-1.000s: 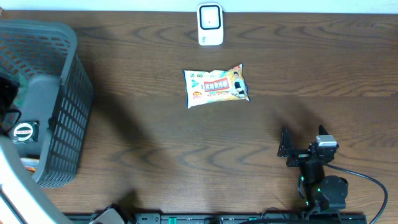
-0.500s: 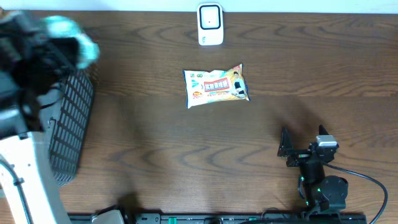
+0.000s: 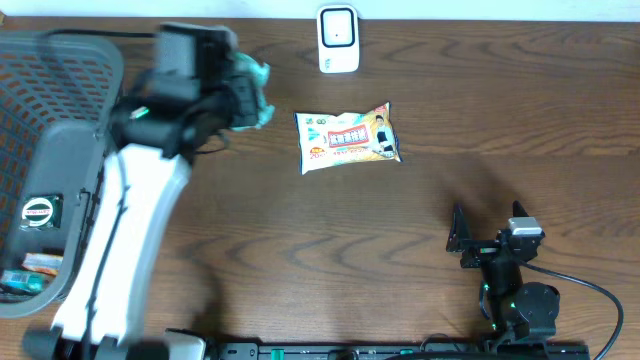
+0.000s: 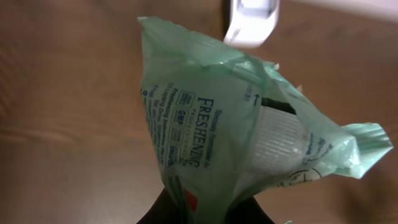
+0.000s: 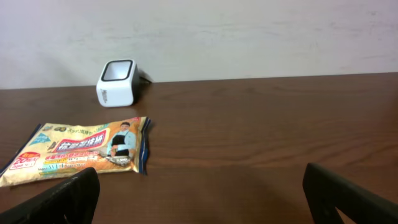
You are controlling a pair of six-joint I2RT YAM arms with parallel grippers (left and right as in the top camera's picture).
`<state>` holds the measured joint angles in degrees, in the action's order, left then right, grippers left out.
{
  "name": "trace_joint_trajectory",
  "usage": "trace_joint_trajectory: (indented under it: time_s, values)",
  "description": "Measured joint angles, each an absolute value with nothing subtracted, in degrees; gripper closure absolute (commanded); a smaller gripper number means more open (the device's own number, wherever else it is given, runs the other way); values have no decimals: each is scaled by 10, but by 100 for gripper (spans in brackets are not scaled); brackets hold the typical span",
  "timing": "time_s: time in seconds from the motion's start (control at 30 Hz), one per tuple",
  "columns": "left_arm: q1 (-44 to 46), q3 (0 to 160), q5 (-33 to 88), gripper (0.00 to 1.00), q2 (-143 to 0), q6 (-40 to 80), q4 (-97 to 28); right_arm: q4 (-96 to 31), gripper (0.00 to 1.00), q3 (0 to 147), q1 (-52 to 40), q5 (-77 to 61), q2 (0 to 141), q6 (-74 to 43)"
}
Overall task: Scan the item barcode
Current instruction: 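Carry the green packet to the scanner and drop it beside the bag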
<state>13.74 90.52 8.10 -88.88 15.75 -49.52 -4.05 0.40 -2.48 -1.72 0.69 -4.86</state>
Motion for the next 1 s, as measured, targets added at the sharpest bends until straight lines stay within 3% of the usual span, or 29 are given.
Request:
trace_joint_trajectory:
  time_s: [0.13,0.23,0.3,0.4,0.47,0.77,1.0]
  values:
    - [178,903,49,92,-975,181,-493,-41,1,4,-25,-17,7,-49]
    - [197,903,18,83,-1032,202,-484,-40,1,4,-25,-17,7,-49]
    - [200,903,3,66,-1063,214,-477,-41,1,4,-25,-17,7,-49]
    - [199,903,-14,32,-1106,226,-466,-41,1,4,-25,-17,7,-49]
    - [199,903,-19,23,-1121,229,-464,-40,1,4,-25,-17,7,-49]
    - [196,906,-28,11,-1113,201,-477,-41,1,4,-25,-17,7,-49]
    - [141,929,-105,9,-966,186,-476,-41,1,4,-25,-17,7,-49]
